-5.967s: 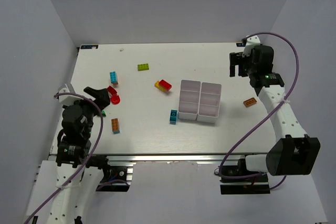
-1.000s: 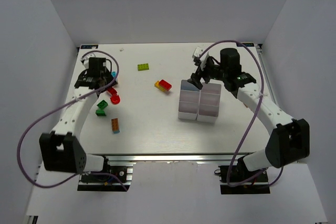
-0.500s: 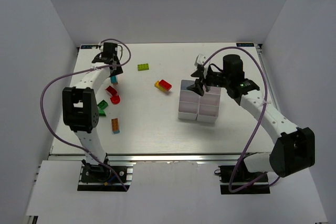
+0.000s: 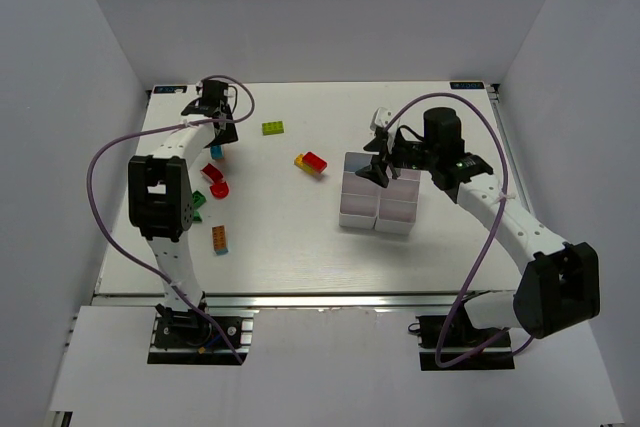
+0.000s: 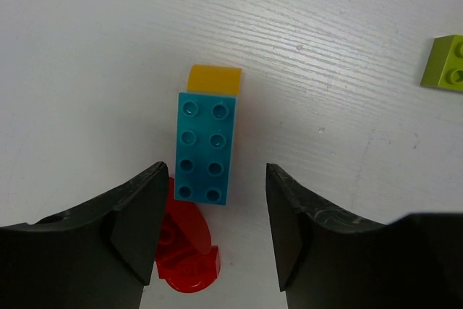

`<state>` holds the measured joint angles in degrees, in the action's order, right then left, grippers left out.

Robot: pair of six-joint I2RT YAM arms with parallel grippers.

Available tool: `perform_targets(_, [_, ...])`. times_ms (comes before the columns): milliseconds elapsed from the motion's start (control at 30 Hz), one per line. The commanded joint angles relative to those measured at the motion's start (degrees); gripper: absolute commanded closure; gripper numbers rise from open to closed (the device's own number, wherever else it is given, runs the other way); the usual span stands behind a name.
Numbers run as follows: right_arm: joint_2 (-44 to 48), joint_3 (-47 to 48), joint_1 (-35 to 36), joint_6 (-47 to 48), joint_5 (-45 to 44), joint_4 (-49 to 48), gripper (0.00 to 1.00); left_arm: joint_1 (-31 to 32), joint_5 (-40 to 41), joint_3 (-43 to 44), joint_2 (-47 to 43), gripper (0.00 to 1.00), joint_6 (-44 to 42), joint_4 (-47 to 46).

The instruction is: Sort the legos into containers by color

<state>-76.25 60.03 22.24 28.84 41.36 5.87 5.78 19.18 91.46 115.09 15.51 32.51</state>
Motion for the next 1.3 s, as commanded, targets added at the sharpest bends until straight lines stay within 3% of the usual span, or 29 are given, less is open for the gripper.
perform_targets(0, [1.4, -0.3, -0.1, -0.5, 1.2, -2.0, 0.3, -0.2, 0.3, 0.0, -0.7, 0.34, -0.5, -1.1])
perform_targets(833, [1.7, 0.5, -0.4, -0.3, 0.6, -1.7, 0.29, -1.1, -0.5, -1.6, 1.8, 0.36, 0.1, -2.8])
perform_targets(1267, [2.0, 0.0, -0.6, -0.9, 0.4, -1.9, 0.29, -3.1, -7.0, -3.7, 1.9, 0.36, -7.2, -4.6])
